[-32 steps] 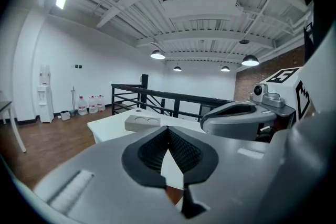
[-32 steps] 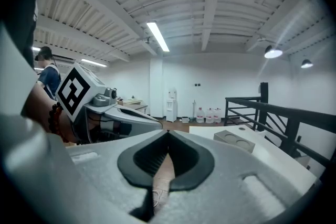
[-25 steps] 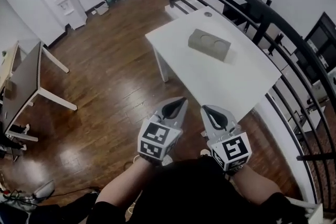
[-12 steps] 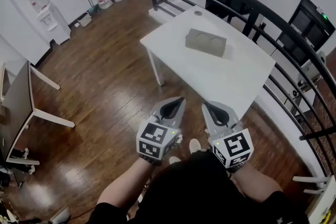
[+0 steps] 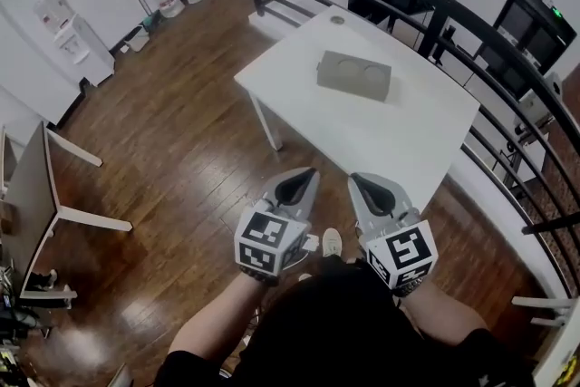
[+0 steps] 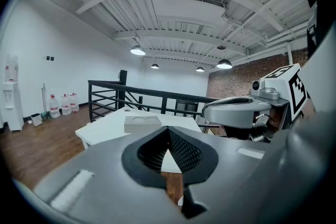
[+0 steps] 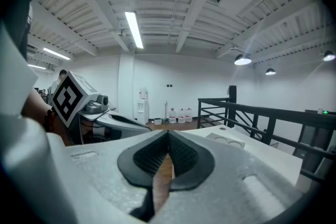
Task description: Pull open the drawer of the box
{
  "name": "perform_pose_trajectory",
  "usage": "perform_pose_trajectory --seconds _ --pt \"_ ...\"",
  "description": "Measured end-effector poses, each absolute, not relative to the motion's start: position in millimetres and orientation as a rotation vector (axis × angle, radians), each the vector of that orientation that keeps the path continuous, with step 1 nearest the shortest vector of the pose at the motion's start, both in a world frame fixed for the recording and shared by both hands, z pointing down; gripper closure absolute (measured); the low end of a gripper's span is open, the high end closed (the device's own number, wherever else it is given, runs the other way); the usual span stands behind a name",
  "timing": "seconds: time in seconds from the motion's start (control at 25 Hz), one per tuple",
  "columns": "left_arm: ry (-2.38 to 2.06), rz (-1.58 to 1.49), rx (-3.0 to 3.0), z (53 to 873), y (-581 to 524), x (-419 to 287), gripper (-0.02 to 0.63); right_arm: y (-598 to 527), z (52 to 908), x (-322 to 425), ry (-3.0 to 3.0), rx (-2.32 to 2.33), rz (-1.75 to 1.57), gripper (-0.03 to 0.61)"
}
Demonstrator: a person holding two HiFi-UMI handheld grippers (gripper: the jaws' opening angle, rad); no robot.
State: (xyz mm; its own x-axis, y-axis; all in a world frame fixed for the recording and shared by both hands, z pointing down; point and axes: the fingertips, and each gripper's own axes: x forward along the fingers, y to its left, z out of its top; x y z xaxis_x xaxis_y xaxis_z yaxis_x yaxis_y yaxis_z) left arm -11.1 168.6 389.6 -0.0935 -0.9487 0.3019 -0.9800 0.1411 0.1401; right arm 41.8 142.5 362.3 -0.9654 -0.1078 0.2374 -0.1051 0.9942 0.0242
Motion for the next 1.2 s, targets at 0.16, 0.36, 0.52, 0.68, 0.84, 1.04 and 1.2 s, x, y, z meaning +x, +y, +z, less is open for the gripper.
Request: perform_pose_trajectory --seconds 0.16,0.36,0.52,0.68,0.84,1.04,1.2 --pt "-2.095 0.156 1.868 389 135 -25 0.600 113 364 29 -2.891 0.160 0.012 0.586" --pt "-2.084 0.200 1.854 392 90 -42 0.600 73 373 12 -2.878 0.129 0.055 0.586" --pt "-2.087 0.231 1.825 390 61 -53 0.600 46 379 5 -2.869 0.097 0.097 0.586" --pt "-2.077 0.268 1.812 391 39 -61 0.600 24 379 -4 -2.867 0.080 0.105 0.586" --pt "-2.073 0.307 1.817 392 14 -65 0.600 2 382 -10 -2.877 0.081 0.133 0.586" --pt "-2.073 0.338 1.808 401 -5 -75 0.600 -17 389 -21 -2.891 0.067 0.142 0.586" --pt "-2.072 0.363 1.806 397 -10 -86 0.600 -21 387 -32 -2.894 0.066 0.151 0.586"
